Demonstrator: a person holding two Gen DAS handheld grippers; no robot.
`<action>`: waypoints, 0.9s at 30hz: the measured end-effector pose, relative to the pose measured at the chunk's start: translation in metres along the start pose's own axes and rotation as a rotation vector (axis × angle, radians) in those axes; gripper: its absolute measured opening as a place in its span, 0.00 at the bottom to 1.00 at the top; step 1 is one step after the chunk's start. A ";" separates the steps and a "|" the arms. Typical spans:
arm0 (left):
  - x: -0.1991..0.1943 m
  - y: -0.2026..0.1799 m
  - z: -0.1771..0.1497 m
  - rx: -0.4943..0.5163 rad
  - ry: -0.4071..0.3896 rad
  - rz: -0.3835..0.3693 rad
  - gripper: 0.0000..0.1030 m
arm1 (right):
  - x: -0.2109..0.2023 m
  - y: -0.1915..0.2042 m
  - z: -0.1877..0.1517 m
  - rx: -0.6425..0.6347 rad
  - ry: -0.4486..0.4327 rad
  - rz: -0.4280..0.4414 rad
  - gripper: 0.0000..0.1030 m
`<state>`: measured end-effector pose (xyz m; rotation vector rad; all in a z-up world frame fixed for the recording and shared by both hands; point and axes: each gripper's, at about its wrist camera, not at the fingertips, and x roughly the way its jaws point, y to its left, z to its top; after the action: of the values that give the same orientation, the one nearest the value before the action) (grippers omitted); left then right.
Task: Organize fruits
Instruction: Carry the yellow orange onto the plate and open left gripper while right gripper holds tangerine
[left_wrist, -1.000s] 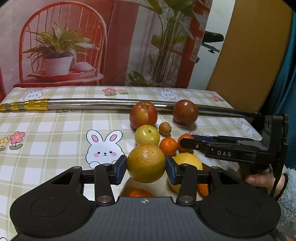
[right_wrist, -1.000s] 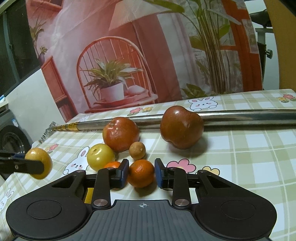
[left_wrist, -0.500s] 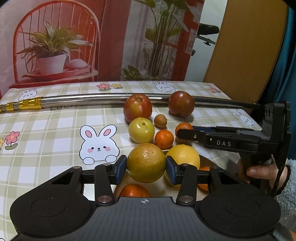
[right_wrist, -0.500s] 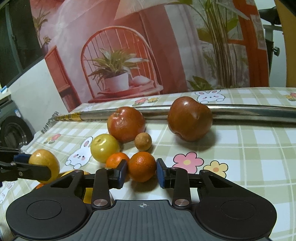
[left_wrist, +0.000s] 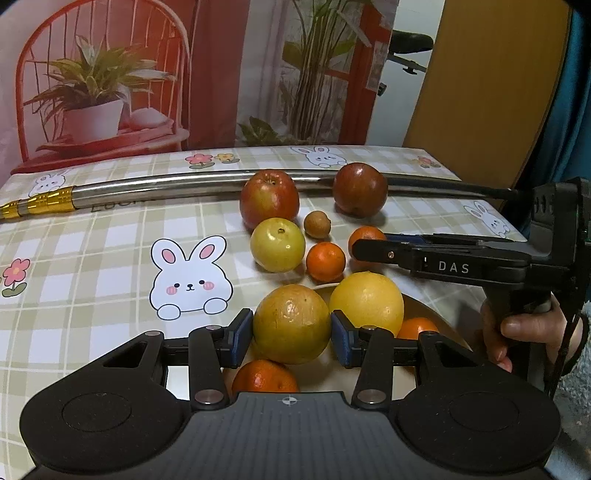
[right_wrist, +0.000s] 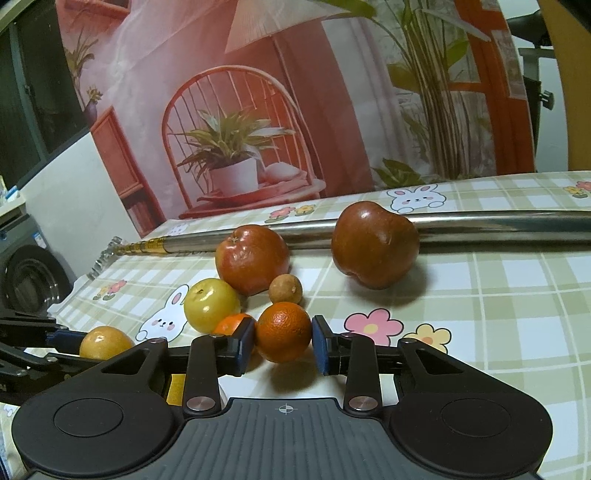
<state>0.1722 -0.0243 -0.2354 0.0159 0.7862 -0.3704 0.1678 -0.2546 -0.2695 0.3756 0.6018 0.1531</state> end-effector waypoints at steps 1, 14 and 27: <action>0.000 0.000 0.000 0.002 0.000 0.001 0.47 | 0.000 0.000 0.000 0.000 0.000 0.000 0.30; -0.002 0.000 0.001 -0.009 -0.008 -0.011 0.46 | 0.000 0.000 0.000 0.001 0.001 0.001 0.30; -0.021 0.009 0.002 -0.059 -0.057 0.037 0.46 | -0.001 0.000 0.000 0.002 0.001 0.000 0.30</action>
<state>0.1630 -0.0095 -0.2204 -0.0350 0.7390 -0.3111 0.1674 -0.2550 -0.2692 0.3779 0.6025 0.1528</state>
